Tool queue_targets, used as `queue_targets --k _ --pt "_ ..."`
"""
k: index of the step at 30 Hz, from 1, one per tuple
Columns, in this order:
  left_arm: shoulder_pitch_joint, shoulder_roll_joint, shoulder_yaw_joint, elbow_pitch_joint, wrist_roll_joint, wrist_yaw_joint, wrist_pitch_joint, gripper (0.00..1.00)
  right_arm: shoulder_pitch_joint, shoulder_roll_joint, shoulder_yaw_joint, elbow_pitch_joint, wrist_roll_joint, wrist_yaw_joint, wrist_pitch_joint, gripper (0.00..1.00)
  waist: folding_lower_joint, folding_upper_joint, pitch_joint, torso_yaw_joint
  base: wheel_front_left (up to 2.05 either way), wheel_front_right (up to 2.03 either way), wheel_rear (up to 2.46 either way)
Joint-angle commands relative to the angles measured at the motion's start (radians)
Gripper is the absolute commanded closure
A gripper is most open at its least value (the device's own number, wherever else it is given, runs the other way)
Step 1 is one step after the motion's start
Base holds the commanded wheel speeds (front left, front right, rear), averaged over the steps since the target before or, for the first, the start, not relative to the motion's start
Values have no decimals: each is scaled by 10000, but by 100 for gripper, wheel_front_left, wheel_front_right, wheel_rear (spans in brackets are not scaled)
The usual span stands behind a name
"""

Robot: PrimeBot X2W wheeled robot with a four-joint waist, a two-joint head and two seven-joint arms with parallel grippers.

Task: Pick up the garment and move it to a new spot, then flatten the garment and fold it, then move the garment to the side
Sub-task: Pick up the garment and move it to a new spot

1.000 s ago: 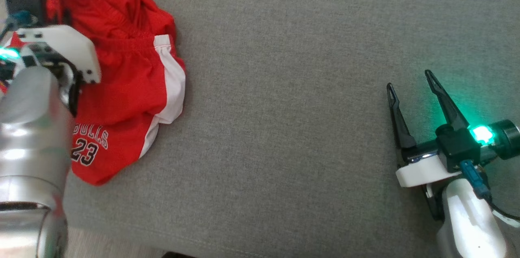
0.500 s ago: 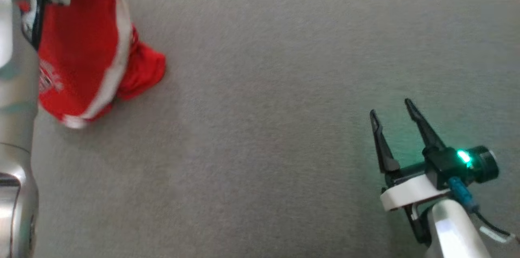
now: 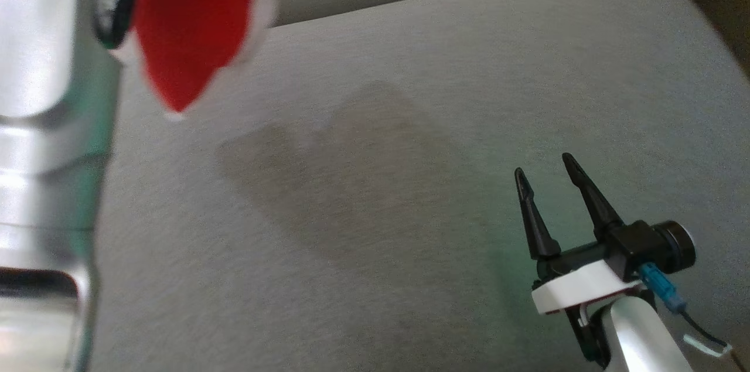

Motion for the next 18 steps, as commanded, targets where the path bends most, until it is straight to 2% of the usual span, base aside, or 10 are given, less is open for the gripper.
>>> queue_targets --k 1,4,5,9,12,17,18 --pt "-287 6 153 -696 -406 -46 176 100 -248 34 262 -375 175 -7 -24 0 1 0 -212 -1663 0 0 0" --pt "4 -503 0 -992 -1006 -50 235 100 -319 35 350 -416 447 -7 -24 0 1 0 2 -2187 0 0 0" --pt "4 -503 0 -992 -1006 -50 235 100 -319 35 350 -416 447 -7 -24 0 1 0 2 -2187 0 0 0" --pt "754 -1084 -133 -938 -1606 -46 140 100 -474 35 486 -509 821 -7 -24 0 1 0 408 -2601 0 0 0" --pt "1610 -1224 -123 -543 -1810 12 -307 100 -593 35 564 -567 1046 -7 -24 0 1 0 744 -2740 0 0 0" --pt "3531 -1147 261 832 -2264 156 -1472 100 -720 35 561 -550 1243 -7 -24 0 1 0 1102 -2678 0 0 0" --pt "3905 -1204 403 1090 -2486 138 -1806 80 -723 35 541 -528 1222 -7 -24 0 1 0 1148 -2591 0 0 0"
